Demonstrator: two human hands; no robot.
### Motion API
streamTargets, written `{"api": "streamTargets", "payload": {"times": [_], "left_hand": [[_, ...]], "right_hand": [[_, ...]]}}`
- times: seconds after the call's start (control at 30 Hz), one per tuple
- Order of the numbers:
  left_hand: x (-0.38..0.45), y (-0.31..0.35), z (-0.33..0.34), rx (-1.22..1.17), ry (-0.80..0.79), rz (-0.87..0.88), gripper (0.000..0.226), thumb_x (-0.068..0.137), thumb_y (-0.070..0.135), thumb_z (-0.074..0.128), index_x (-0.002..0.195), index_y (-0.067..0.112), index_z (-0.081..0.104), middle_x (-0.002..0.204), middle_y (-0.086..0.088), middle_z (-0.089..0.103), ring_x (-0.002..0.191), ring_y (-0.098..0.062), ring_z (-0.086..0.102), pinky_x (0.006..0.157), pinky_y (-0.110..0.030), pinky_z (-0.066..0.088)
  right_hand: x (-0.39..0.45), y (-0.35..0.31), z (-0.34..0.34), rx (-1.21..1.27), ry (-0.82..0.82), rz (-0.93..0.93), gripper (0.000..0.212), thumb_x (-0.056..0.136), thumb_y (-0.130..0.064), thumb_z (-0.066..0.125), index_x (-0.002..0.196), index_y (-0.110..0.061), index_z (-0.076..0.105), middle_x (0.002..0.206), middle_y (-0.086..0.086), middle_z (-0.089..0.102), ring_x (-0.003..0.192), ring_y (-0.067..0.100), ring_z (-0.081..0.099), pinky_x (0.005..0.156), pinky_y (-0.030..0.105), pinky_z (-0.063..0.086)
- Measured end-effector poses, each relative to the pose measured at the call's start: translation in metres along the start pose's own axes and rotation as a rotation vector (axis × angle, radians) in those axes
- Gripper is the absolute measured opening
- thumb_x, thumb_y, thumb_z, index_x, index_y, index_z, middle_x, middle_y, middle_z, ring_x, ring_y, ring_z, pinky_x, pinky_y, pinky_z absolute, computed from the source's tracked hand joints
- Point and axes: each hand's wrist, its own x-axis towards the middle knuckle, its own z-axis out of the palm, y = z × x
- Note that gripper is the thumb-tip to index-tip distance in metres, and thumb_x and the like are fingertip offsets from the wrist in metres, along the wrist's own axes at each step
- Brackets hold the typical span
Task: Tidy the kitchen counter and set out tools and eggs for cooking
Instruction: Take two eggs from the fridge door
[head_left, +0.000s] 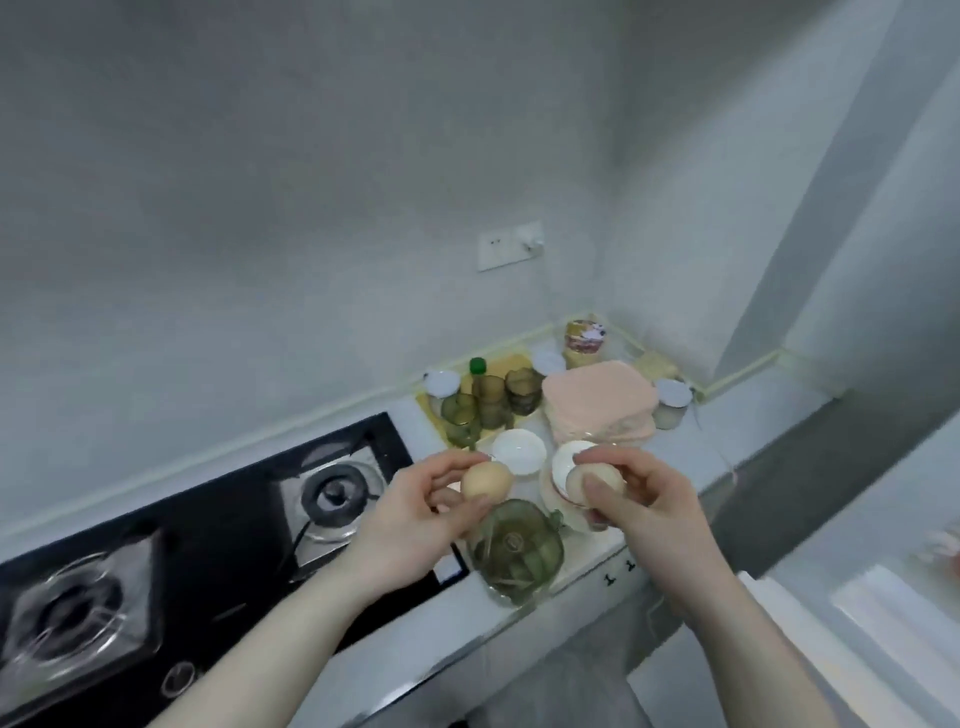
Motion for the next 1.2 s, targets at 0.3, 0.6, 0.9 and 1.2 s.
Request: {"api": "streamTargets", "payload": {"times": [0.3, 0.6, 0.9, 1.2], "left_hand": [[-0.134, -0.045, -0.099, -0.104, 0.401, -0.173, 0.035, 0.093, 0.005, 0.069, 0.124, 0.021, 0.067, 0.108, -0.009, 0.075, 0.089, -0.020, 0.073, 0.075, -0.030, 0.059], [-0.277, -0.085, -0.183, -0.153, 0.703, -0.201, 0.034, 0.092, 0.003, 0.070, 0.122, 0.021, 0.067, 0.106, -0.010, 0.076, 0.089, -0.024, 0.073, 0.073, -0.029, 0.059], [-0.468, -0.147, -0.282, -0.134, 1.005, -0.304, 0.029, 0.088, 0.014, 0.077, 0.115, 0.024, 0.070, 0.109, -0.001, 0.075, 0.088, -0.027, 0.074, 0.069, -0.030, 0.061], [-0.591, -0.214, -0.363, -0.242, 1.244, -0.425, 0.030, 0.085, 0.021, 0.080, 0.113, 0.022, 0.070, 0.104, -0.005, 0.074, 0.091, -0.026, 0.074, 0.070, -0.031, 0.061]], "right_hand": [[-0.033, -0.003, 0.128, -0.014, -0.456, -0.027, 0.020, 0.089, 0.000, 0.072, 0.098, -0.017, 0.077, 0.099, -0.004, 0.073, 0.087, 0.010, 0.070, 0.067, 0.021, 0.058], [-0.121, -0.001, 0.279, -0.103, -0.849, 0.008, 0.021, 0.087, -0.012, 0.077, 0.098, -0.030, 0.077, 0.104, -0.007, 0.075, 0.097, 0.012, 0.072, 0.083, 0.031, 0.062], [-0.255, 0.019, 0.449, -0.231, -1.085, -0.005, 0.026, 0.081, -0.015, 0.080, 0.097, -0.034, 0.077, 0.101, -0.008, 0.075, 0.092, 0.013, 0.073, 0.084, 0.035, 0.062], [-0.342, 0.049, 0.595, -0.379, -1.262, -0.001, 0.036, 0.076, -0.007, 0.079, 0.102, -0.031, 0.076, 0.107, -0.003, 0.072, 0.093, 0.015, 0.072, 0.085, 0.030, 0.062]]}}
